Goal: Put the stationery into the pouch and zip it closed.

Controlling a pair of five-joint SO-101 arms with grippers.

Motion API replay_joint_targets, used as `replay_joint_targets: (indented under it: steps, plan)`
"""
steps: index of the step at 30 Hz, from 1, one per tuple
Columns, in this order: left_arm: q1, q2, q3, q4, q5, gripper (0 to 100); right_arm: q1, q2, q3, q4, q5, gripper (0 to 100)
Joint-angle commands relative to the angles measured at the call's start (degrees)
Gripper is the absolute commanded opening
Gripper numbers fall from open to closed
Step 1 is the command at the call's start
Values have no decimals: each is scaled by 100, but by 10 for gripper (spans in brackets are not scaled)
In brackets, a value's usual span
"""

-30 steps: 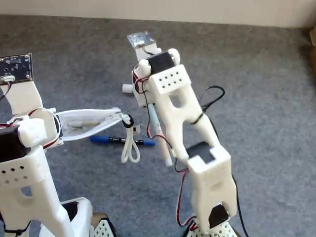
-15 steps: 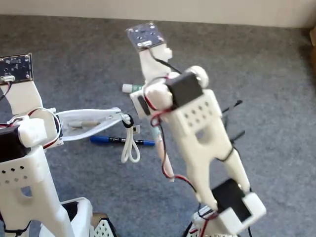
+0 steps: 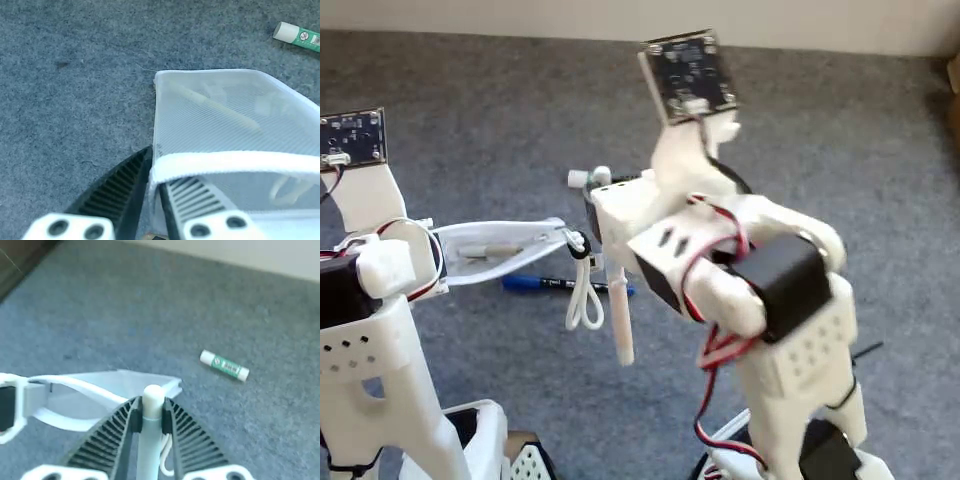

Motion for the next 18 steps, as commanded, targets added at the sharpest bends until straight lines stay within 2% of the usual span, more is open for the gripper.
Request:
replay_joint_targets:
  steps: [1, 13, 18]
  plan:
    - [92, 75, 31, 9, 18, 8, -57, -462, -40, -338, -62, 5]
    - [92, 75, 31, 9, 18, 8, -92, -1033, -40, -1314, -62, 5]
    - [92, 75, 31, 9, 18, 8, -611, -1253, -40, -1754, -62, 5]
